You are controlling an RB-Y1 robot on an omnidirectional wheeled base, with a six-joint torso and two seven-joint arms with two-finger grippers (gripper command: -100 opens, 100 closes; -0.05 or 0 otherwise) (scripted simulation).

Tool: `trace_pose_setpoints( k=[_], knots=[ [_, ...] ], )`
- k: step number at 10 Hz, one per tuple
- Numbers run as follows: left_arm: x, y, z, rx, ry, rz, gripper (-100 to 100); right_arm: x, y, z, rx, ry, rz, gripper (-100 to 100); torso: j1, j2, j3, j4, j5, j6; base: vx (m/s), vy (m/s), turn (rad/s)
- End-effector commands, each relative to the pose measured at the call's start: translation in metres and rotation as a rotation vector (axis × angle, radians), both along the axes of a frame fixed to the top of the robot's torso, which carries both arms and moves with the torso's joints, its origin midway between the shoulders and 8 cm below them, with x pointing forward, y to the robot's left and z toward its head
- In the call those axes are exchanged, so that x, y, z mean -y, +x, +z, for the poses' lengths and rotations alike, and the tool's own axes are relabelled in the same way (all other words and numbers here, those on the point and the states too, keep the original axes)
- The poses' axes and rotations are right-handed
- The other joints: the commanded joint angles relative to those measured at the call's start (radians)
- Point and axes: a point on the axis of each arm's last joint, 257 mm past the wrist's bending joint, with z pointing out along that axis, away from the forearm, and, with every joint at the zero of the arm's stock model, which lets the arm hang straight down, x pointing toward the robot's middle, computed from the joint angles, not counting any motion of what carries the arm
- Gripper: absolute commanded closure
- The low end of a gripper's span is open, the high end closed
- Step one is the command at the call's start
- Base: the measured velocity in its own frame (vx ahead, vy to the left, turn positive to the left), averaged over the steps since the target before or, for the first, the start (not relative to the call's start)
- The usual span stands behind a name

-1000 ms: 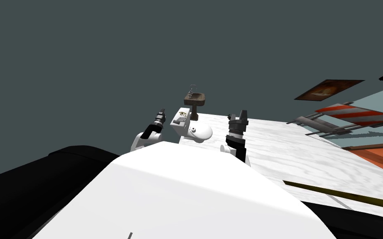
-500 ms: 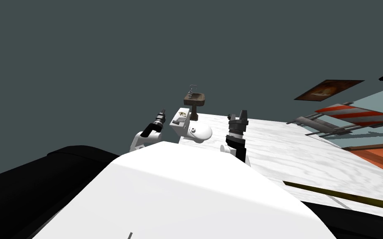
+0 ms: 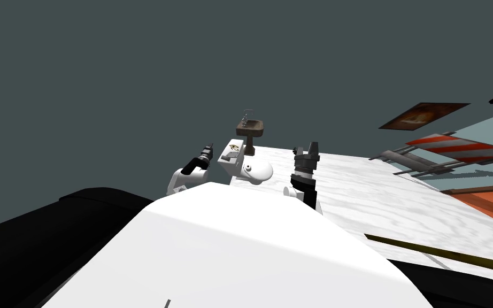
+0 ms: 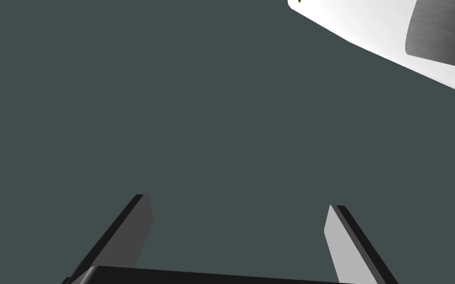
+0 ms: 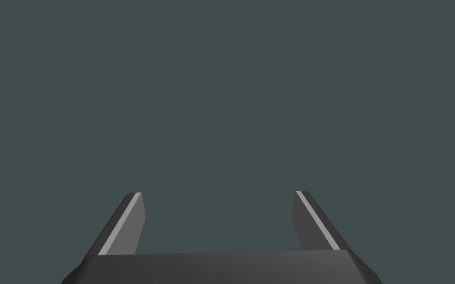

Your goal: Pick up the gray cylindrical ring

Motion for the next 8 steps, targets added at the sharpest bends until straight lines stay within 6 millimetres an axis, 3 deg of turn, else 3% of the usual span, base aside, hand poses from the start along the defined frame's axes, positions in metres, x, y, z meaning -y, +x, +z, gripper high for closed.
trace_pose_setpoints(
  k=[1, 8],
  knots=[
    [-0.002, -0.001, -0.007, -0.038, -0.004, 0.010, -100, 0.000, 0.000, 0.000, 0.000, 0.000, 0.000, 0, 0.000, 0.000, 0.000, 0.000, 0.000, 0.000, 0.021, -0.015, 0.000],
    [-0.006, -0.008, -0.026, -0.161, -0.012, 0.039, -100, 0.000, 0.000, 0.000, 0.000, 0.000, 0.000, 0, 0.000, 0.000, 0.000, 0.000, 0.000, 0.000, 0.020, -0.013, 0.000]
  ],
)
